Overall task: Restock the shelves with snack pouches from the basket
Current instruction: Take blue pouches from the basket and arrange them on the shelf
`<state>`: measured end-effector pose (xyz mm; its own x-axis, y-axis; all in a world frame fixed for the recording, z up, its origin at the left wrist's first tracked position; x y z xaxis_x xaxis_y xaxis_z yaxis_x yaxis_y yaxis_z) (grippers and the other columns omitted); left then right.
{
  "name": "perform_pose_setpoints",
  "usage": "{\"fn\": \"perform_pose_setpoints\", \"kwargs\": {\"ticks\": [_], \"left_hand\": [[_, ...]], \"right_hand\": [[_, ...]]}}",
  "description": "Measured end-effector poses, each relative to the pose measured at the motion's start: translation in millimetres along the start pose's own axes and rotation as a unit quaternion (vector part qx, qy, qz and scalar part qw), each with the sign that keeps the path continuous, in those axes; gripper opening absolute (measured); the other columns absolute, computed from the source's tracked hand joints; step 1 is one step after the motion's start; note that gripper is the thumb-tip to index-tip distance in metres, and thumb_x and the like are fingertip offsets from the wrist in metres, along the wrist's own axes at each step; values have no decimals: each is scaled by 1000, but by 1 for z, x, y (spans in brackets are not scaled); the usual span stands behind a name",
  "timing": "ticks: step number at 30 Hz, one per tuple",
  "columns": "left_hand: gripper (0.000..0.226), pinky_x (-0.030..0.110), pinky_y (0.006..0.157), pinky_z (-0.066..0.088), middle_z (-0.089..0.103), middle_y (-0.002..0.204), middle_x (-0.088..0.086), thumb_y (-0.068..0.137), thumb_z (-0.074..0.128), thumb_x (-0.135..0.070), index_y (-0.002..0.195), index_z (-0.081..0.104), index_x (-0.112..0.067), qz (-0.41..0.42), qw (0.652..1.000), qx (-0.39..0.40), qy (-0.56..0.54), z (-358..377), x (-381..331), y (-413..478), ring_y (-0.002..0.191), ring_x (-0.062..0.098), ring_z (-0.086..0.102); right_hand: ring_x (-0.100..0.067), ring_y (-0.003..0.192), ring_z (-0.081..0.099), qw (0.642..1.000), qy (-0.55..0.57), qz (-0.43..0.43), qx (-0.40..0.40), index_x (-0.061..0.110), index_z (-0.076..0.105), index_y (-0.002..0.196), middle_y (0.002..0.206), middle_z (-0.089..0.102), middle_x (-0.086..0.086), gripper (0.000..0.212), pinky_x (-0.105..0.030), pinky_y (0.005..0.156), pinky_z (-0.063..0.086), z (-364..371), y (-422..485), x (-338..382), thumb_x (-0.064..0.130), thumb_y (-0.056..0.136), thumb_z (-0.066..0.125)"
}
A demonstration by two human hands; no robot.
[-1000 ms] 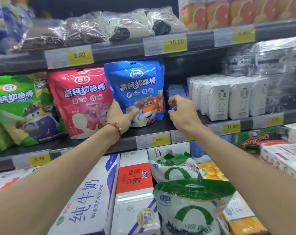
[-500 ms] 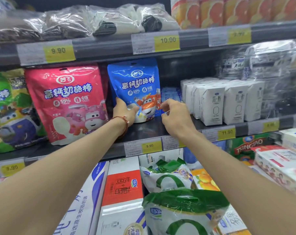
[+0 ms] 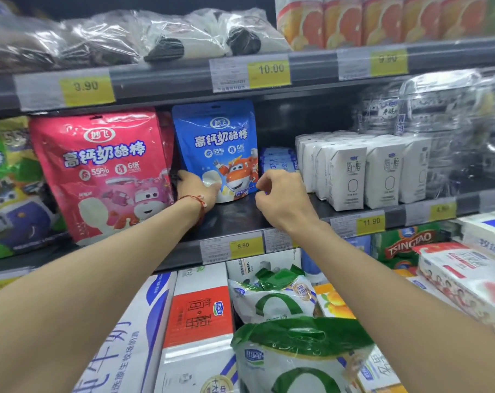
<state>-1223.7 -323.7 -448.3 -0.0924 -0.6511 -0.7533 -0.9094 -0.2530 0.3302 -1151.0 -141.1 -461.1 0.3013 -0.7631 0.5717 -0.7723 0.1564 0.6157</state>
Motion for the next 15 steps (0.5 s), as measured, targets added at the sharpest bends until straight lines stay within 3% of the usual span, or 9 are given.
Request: {"fn": "perform_pose_setpoints", "kwargs": {"ticks": [7, 15], "left_hand": [[74, 39, 103, 41, 41, 142, 22, 89, 66, -22, 142, 20, 5, -1, 997, 39, 59, -17, 0, -23, 129, 36, 46], [45, 30, 96, 43, 57, 130, 13, 91, 58, -16, 132, 45, -4, 102, 993, 38, 42, -46, -1, -77, 118, 29, 55]], "right_hand": [[-18, 86, 61, 998, -47, -45, -10, 17, 74, 91, 87, 71, 1, 15, -37, 74, 56, -2, -9, 12, 23, 89, 60], [-20, 82, 60, 994, -74, -83, 16, 14, 72, 85, 83, 69, 0, 21, -36, 70, 52, -5, -22, 28, 28, 93, 58]]}}
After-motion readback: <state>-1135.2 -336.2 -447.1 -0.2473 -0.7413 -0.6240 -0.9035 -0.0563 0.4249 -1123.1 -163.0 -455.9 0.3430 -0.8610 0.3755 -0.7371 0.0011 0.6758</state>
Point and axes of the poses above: each hand's wrist, its own y-axis towards the middle knuckle, its own z-axis out of the palm, x = y × z, the point moved 4 cm from there along y, towards the middle knuckle
